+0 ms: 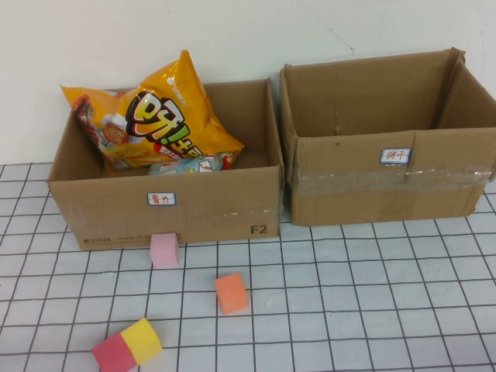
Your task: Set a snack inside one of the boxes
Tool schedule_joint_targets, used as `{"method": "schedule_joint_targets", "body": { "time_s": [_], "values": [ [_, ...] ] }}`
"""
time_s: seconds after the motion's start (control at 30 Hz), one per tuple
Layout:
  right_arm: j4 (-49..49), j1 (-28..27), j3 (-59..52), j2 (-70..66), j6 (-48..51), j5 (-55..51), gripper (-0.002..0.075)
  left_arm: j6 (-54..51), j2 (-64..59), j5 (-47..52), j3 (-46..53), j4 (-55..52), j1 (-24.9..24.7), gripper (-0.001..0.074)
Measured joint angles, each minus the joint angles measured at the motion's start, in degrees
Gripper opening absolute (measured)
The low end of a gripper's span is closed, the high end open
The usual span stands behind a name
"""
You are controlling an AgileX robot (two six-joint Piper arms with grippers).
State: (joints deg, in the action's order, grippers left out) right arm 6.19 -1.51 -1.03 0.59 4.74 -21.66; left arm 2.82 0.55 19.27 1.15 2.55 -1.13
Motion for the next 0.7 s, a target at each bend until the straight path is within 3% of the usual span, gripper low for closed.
{"method": "schedule_joint_targets", "body": {
  "time_s": [0.7],
  "values": [
    [0.00, 0.00, 0.00, 0.13, -2.78, 0.00, -0.0001, -0.10, 0.00, 0.00, 0.00, -0.10, 0.00, -0.0001]
  ]
}}
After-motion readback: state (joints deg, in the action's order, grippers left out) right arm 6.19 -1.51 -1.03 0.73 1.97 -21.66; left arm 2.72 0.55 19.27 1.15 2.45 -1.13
